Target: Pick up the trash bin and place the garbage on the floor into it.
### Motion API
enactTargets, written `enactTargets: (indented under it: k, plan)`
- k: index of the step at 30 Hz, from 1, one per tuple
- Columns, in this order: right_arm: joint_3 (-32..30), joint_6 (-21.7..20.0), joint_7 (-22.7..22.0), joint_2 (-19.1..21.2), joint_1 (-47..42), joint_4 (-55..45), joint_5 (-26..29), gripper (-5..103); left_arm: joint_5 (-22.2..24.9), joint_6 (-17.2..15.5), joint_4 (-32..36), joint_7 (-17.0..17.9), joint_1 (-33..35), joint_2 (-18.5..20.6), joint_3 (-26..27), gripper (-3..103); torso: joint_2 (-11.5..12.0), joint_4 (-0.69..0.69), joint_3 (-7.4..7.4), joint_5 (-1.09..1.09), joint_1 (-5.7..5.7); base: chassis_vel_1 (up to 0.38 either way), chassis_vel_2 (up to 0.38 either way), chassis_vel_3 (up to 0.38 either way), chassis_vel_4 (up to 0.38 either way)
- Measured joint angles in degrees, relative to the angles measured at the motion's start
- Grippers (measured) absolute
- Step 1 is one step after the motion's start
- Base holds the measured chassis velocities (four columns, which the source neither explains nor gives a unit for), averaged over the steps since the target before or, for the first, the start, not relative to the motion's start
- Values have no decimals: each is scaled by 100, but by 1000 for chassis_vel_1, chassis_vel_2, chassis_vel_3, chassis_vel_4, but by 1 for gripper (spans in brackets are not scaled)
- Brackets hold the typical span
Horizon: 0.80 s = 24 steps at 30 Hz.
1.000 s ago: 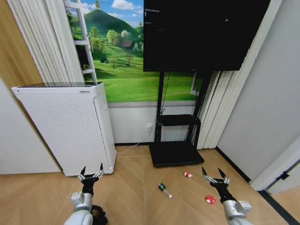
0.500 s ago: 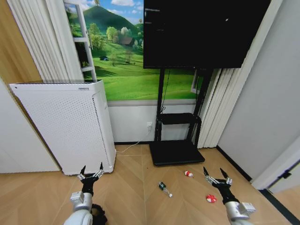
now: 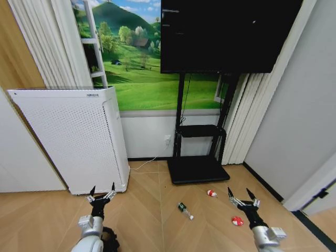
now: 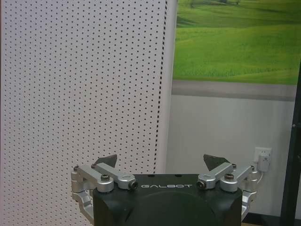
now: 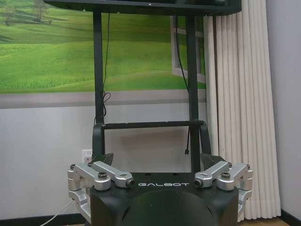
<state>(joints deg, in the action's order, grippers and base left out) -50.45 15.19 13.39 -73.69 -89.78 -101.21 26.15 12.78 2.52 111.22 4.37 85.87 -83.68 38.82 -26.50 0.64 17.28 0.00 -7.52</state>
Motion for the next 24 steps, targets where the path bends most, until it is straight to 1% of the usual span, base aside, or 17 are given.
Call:
enactTargets:
  k: [6,10,21,24]
  plan:
    - [7,0,1,14,42,26,6,100,0,0,-44,1,-27,-5,-10,100,125,0,-71,0,54,0,0,0,0]
    - [38,-11,2,17,92,59,7,100,-2,0,-76,3,-46,-7,-16,100,260,0,-160,0,99,0,0,0,0]
    - [77,-34,1,15,146,81,4,100,-1,-14,-102,6,-72,-3,-14,100,480,0,-308,0,171,0,0,0,0]
    - [86,-39,-1,17,155,85,3,100,0,-15,-106,6,-73,-3,-8,100,584,0,-378,0,206,0,0,0,0]
